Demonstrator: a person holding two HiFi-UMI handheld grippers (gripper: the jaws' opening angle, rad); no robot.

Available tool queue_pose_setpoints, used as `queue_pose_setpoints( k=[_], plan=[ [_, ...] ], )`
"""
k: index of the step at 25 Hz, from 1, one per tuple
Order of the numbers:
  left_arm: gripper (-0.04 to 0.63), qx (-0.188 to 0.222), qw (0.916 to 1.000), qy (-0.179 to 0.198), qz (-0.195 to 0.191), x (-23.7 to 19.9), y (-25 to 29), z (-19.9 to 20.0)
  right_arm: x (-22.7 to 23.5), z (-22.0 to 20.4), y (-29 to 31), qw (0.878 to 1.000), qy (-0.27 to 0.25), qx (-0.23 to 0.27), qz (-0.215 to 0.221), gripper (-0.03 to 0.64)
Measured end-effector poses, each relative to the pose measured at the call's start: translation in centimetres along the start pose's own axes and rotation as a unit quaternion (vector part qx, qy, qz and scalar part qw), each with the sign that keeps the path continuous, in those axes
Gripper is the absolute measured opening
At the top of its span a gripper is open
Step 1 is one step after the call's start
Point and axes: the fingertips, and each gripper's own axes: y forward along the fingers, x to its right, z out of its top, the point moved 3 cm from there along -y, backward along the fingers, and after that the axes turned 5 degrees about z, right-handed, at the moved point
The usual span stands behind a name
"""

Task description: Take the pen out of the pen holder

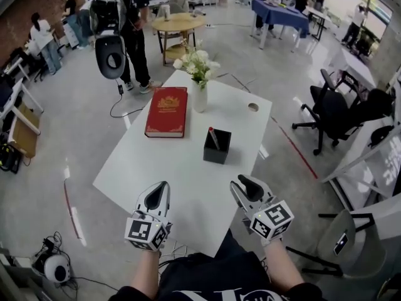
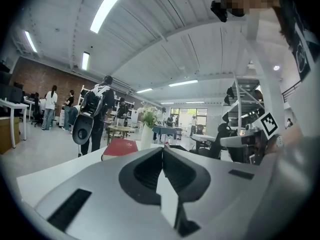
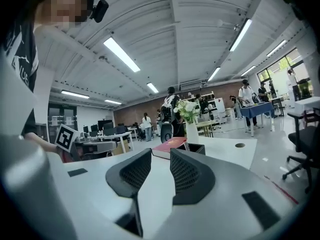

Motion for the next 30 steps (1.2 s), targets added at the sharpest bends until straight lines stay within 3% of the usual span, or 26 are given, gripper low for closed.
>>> queue_pose_setpoints(
  k=[8,18,25,30],
  plan=[
    [0.005,-0.012,0.9991,-0.024,0.033,0.2,4.0,0.4,4.4,1.5,5.3,0.998,-0.022,-0.031,0.048,0.129],
    [0.005,-0.019,0.9979,-0.026,0.056,0.8,7.0,0.8,8.6,2.7,11.1,0.992,-0.060,-0.074,0.087,0.129],
    [0.005,-0.031,0.9960,-0.026,0.080,0.9,8.0,0.5,10.3,2.5,15.3,0.984,-0.094,-0.107,0.109,0.129],
    [0.005,-0.038,0.9938,-0.034,0.099,1.1,8.7,-0.1,10.5,2.0,17.6,0.970,-0.141,-0.156,0.123,0.129]
  ],
)
